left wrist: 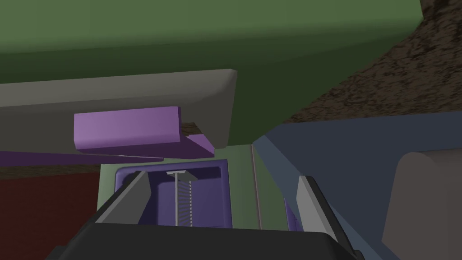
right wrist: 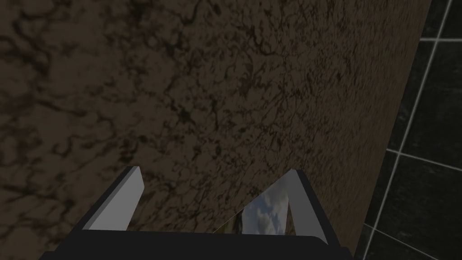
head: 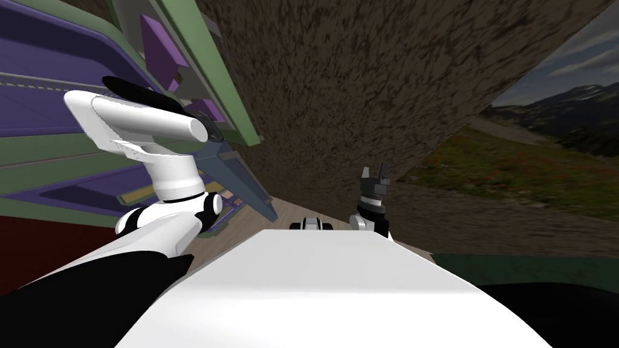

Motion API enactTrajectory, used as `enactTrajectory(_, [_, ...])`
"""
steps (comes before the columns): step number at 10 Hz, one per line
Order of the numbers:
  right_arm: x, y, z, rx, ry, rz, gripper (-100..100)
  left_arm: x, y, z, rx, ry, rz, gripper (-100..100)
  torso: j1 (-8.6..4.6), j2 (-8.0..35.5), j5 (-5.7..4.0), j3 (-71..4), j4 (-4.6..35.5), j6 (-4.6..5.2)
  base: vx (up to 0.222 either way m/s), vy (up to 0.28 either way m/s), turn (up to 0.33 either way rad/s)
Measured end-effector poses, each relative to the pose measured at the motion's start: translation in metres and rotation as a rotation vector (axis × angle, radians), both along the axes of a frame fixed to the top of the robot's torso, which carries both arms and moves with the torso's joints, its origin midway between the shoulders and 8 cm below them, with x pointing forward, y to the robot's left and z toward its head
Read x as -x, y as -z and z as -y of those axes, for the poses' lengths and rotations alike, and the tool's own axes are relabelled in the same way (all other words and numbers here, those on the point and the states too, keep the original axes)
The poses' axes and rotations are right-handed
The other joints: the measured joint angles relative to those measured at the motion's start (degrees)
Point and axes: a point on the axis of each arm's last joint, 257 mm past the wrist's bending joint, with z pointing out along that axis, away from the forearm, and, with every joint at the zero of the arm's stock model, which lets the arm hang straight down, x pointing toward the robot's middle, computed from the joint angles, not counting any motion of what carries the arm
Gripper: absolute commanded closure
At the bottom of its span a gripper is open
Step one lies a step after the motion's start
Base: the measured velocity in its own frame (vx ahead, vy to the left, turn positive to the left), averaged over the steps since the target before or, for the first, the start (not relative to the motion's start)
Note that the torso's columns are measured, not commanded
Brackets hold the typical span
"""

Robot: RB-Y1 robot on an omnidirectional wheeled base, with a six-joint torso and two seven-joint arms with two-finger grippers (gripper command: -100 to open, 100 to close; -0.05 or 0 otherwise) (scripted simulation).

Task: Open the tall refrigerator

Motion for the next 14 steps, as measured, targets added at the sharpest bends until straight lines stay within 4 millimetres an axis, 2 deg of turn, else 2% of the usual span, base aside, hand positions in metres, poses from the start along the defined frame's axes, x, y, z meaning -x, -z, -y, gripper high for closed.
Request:
enactTrajectory(1, [0.000,0.000,0.000,0.000,0.000,0.000,0,-0.005,0.000,-0.003,0.004,0.004,0.004,-100,0.22,-0.16,0.10,-0.10,-0.06,-0.04,-0.007,0.002,0.002])
enactTrajectory(4, [0.000,0.000,0.000,0.000,0.000,0.000,0,-0.012,0.022,-0.023,0.047,-0.023,-0.042,-100,0.07,-0.23,0.05,-0.16,-0.08,-0.01,-0.018,-0.019,0.033])
enactTrajectory(6, [0.000,0.000,0.000,0.000,0.000,0.000,0,-0.028,-0.003,-0.016,0.011,0.013,-0.025,-100,-0.29,0.07,-0.10,0.04,0.02,0.02,-0.059,-0.079,0.030])
enactTrajectory(7, [0.000,0.000,0.000,0.000,0.000,0.000,0,-0.037,-0.008,-0.012,0.005,0.026,-0.018,-100,-0.02,-0.10,0.00,-0.06,-0.04,0.01,-0.017,-0.022,-0.015])
enactTrajectory(8, [0.000,0.000,0.000,0.000,0.000,0.000,0,-0.044,-0.005,-0.014,0.009,0.028,-0.015,-100,0.23,-0.25,0.10,-0.16,-0.09,-0.02,0.000,0.000,0.000])
enactTrajectory(10, [0.000,0.000,0.000,0.000,0.000,0.000,0,-0.049,0.013,-0.029,0.038,0.009,-0.043,-100,0.23,-0.27,0.10,-0.19,-0.10,-0.03,-0.028,-0.031,0.044])
enactTrajectory(12, [0.000,0.000,0.000,0.000,0.000,0.000,0,-0.064,-0.011,-0.022,0.005,0.036,-0.023,-100,-0.31,0.08,-0.10,0.05,0.03,0.01,-0.064,-0.086,0.036])
enactTrajectory(14, [0.000,0.000,0.000,0.000,0.000,0.000,0,-0.073,-0.012,-0.024,0.002,0.043,-0.012,-100,0.24,-0.25,0.10,-0.16,-0.09,-0.02,-0.007,-0.002,-0.008])
